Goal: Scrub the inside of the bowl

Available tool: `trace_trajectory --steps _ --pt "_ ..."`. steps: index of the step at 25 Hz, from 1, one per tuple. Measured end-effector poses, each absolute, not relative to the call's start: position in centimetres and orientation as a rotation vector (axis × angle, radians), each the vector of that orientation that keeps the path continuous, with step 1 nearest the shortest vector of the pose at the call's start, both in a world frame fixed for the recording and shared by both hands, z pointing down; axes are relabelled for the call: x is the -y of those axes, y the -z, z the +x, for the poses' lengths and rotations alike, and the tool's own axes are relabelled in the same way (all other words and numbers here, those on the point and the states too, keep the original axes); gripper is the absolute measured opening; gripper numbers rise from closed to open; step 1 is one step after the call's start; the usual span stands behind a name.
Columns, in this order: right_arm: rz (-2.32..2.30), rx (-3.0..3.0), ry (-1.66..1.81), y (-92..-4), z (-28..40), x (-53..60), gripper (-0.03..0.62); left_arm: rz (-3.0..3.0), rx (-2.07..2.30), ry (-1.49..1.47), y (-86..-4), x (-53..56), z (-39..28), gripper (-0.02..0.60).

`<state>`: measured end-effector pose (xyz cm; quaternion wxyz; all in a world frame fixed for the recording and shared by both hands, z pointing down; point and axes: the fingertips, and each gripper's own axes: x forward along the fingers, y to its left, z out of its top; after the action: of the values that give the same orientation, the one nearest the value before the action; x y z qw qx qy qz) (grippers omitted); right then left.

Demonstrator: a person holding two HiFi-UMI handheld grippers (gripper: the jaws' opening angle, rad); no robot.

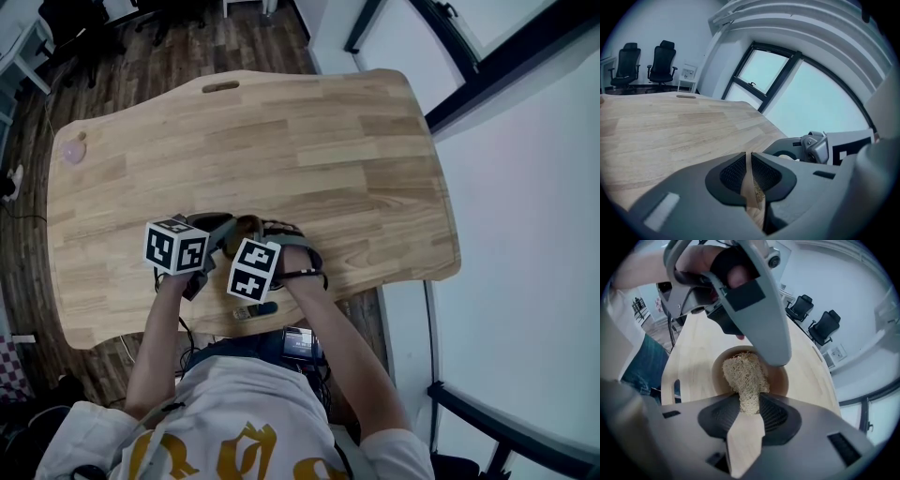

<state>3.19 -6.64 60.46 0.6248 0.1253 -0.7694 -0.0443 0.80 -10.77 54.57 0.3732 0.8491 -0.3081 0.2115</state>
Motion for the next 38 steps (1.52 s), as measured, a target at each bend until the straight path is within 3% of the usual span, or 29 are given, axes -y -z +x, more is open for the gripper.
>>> trace_trajectory --steps 15,18,28,38 --pt "0.168 1.626 0.578 -60.0 3.8 7.4 0.130 2.170 0.764 -0.546 -54.6 10.6 1.4 0.035" --pt "0.196 1.687 0.413 -60.4 3.9 7.3 0.130 2.175 0.756 -0.552 -54.7 10.5 1.7 0.032" --pt "0.446 1.974 -0.589 -60.8 3.5 6.5 0.130 2.165 0.752 -0.518 -54.7 10.5 1.0 0.023" --pt "0.454 1.940 -0.675 -61.2 4.1 5.8 0.130 2.132 0.756 -0.567 -56.5 9.9 0.7 0.017"
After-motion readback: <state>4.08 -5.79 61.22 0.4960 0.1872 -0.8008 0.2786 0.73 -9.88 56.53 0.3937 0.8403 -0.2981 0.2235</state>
